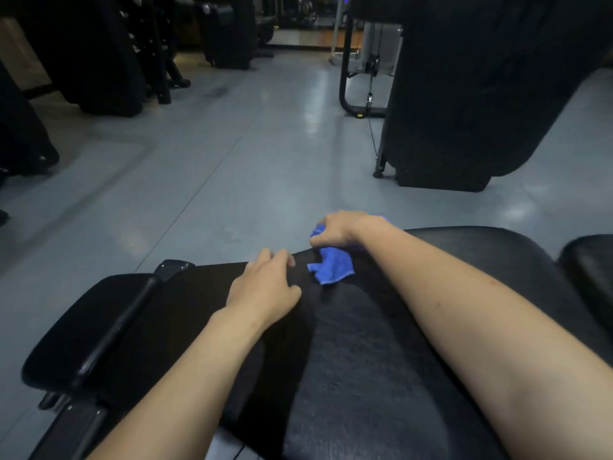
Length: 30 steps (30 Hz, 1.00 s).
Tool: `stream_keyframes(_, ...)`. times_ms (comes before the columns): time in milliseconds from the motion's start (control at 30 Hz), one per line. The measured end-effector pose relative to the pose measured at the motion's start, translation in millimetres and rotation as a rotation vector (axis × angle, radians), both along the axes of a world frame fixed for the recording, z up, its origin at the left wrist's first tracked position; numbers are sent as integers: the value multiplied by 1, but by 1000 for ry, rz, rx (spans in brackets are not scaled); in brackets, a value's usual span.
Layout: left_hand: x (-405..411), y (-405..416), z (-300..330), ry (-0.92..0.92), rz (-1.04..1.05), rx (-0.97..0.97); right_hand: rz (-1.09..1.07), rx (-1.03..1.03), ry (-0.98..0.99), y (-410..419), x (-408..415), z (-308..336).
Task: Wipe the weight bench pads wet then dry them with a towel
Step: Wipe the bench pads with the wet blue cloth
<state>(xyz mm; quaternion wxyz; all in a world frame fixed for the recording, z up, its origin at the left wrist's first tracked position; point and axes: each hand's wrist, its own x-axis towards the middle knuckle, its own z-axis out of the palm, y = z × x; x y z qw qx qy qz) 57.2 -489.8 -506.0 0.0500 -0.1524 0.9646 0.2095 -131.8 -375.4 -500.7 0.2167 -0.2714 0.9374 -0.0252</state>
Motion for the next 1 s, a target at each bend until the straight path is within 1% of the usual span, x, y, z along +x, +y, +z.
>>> stream_keyframes(167, -11, 42, 4, 1, -70, 9, -131, -2, 61, 82, -16, 23)
stream_keyframes(300, -17, 64, 4, 0, -107, 19, -184, 12, 177, 125, -14, 35)
stream_keyframes(500, -17, 83, 7, -37, -138, 26, -338, -25, 302, 180, 1, 54)
stream_keyframes(667, -10, 97, 12, -44, -178, 38, -540, -56, 370, 242, 28, 66)
stream_keyframes(800, -2, 111, 15, -51, -216, 39, -501, -72, 463, 250, 60, 63)
stream_keyframes(1000, 11, 134, 19, -57, -275, 38, -536, -81, 576, 248, 110, 55)
